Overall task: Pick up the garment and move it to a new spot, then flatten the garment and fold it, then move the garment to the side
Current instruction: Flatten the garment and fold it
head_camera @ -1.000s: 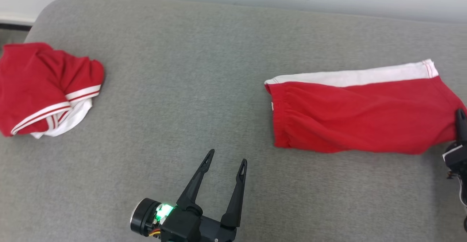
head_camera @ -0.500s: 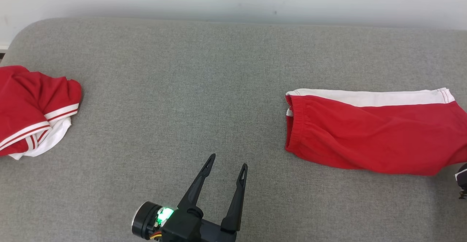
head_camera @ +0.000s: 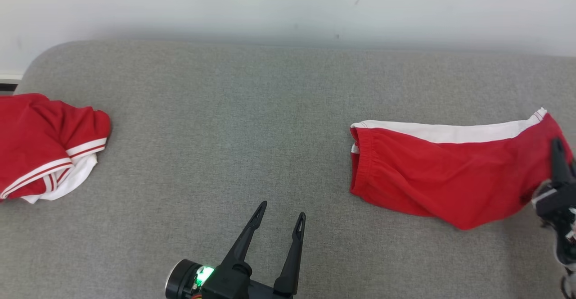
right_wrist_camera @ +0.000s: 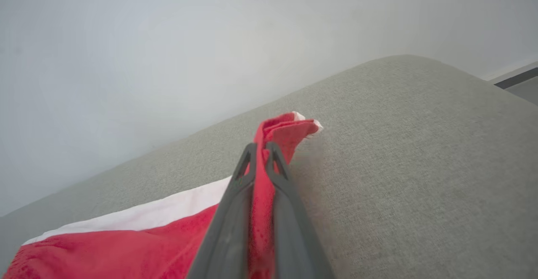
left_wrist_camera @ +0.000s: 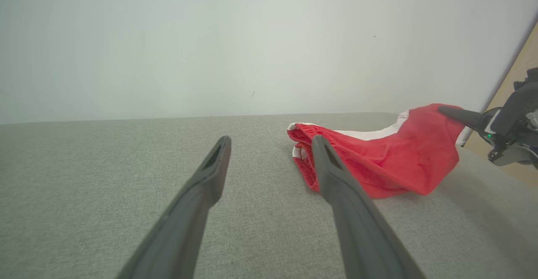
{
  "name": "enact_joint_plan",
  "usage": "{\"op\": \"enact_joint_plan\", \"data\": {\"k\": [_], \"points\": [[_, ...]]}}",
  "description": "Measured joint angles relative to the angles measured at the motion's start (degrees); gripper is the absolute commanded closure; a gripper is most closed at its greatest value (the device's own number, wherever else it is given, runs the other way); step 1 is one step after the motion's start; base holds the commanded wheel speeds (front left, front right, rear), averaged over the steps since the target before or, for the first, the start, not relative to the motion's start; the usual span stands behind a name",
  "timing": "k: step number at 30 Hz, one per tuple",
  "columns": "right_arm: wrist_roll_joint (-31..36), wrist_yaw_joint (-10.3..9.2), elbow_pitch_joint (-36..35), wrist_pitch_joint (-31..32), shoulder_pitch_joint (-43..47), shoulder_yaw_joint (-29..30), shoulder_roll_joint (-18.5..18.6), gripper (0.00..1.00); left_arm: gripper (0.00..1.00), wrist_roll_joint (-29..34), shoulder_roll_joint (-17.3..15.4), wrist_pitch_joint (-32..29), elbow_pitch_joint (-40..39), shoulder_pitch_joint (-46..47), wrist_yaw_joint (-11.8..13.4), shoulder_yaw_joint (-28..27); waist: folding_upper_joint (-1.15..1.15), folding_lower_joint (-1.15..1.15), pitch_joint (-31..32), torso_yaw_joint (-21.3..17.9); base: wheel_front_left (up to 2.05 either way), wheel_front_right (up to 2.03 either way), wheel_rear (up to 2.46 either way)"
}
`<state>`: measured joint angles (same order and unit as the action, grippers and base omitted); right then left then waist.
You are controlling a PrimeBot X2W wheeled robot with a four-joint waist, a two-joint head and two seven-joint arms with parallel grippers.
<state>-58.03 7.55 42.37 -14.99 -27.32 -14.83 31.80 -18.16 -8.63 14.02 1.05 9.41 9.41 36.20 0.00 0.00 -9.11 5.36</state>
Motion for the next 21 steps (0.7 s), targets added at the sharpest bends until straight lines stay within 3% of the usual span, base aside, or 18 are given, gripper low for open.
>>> {"op": "enact_joint_plan", "data": {"k": [21], "points": [[4.8, 0.0, -10.0, 0.4, -8.0, -19.3, -5.0, 1.0, 0.0, -1.2, 0.3, 0.3, 0.7, -0.8, 0.7, 0.0, 0.0, 0.0, 0.7, 3.8, 0.0, 0.0, 0.0]]}}
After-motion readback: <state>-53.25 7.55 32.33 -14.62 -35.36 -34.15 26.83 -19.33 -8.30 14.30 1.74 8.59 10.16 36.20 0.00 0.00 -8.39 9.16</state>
